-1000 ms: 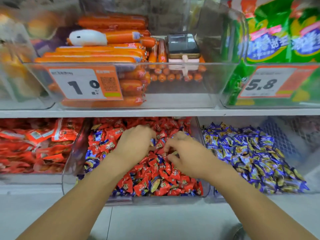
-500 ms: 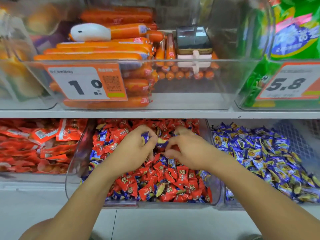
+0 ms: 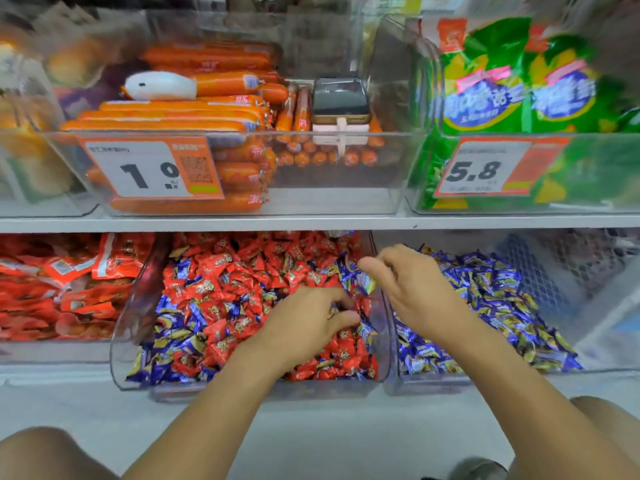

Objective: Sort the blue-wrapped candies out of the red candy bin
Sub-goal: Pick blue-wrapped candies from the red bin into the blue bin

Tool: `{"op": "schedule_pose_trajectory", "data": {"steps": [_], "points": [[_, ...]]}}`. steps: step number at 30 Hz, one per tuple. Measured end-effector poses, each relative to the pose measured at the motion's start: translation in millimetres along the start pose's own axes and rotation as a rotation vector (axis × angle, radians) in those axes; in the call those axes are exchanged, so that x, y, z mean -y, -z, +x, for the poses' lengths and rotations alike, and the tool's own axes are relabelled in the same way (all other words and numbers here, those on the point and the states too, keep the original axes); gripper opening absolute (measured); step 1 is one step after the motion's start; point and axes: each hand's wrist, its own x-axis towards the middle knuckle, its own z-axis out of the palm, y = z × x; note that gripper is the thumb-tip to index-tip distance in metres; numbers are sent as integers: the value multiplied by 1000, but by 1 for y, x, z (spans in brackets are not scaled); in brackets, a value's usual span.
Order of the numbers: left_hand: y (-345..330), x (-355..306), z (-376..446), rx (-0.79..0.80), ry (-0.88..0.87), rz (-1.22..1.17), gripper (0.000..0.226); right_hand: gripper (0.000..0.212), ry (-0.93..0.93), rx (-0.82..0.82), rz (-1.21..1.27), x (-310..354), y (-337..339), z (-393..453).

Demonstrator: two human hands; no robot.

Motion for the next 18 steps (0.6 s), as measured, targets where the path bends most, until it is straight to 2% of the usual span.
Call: {"op": "schedule_pose_trajectory", "data": {"steps": [4,8,9,13,18], "points": [[-12,-20,-2,74,-92,142,33,28,-103,71,74,-12,11,-24],[-18,-28,-5,-59,-73,178,11,11,-134,20,212,-18,11,-41],[-18,-27,-6,-91,-52,131,13,5,-143,10,271,-19,10,-44],[-9,-29,-11,-193,-9,-310,18,22,-137,29,391,-21,9,-51],[-6,-63,-8,-179,-4,-793,20,18,-150,47,648,-17,7,-50]]}}
